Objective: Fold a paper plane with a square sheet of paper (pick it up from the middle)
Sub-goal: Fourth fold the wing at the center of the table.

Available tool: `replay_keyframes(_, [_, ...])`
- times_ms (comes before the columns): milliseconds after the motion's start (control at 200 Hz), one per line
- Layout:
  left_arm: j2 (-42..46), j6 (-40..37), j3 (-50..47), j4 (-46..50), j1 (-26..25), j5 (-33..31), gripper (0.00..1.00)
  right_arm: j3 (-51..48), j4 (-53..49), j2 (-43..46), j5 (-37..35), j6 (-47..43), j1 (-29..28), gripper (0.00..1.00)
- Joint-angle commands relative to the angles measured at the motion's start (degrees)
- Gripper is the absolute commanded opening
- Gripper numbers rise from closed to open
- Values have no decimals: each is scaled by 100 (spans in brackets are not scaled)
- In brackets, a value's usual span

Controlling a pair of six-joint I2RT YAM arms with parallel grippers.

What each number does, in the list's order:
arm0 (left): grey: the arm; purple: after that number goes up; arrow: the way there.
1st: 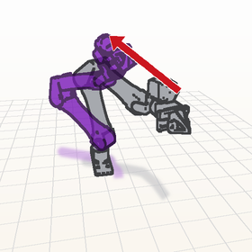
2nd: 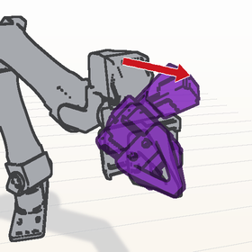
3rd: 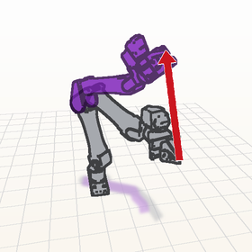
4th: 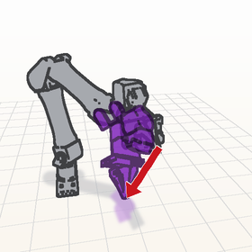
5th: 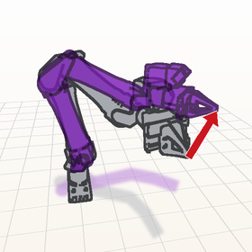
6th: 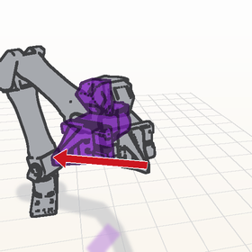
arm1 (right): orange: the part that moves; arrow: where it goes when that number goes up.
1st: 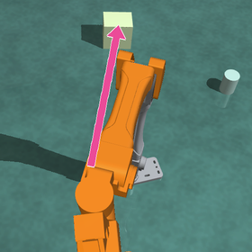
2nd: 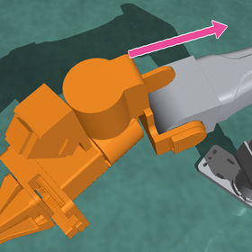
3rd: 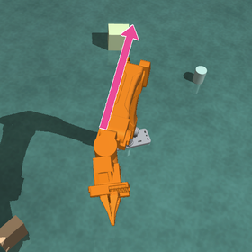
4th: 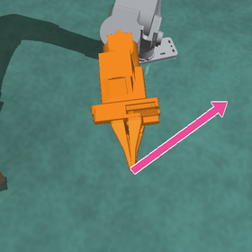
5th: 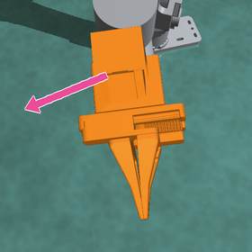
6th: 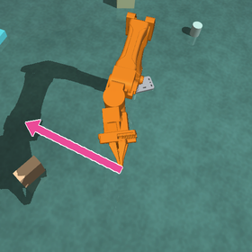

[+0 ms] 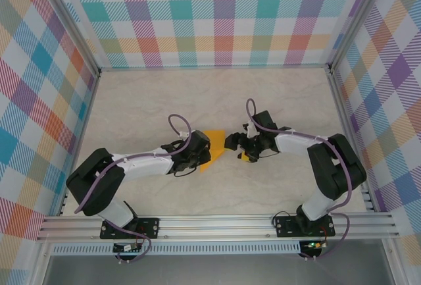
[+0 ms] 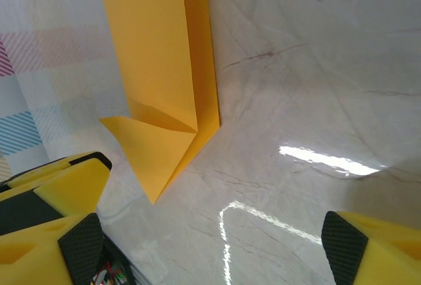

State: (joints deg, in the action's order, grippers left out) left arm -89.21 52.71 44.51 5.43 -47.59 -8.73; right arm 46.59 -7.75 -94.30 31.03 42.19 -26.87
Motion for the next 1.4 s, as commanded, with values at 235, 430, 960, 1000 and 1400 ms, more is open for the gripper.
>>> replay_keyframes(235, [-224,-155,65,-72,92,-412,19,709,445,-784,396,237,-182,65])
replay_keyframes(430, [-247,-250,84,38,176,-367,19,962,408,-1120,467,228,-261,62])
replay_keyframes(960, [-237,-370,-68,-39,515,-73,19,1194,594,-1625,1121,-56,-380,39])
replay_keyframes(1000, [-244,-379,-63,-27,546,-45,19,1186,636,-1651,1103,-45,-387,35])
replay_keyframes(1400, [654,-660,-66,415,646,-163,33,1146,286,-737,97,219,-387,8])
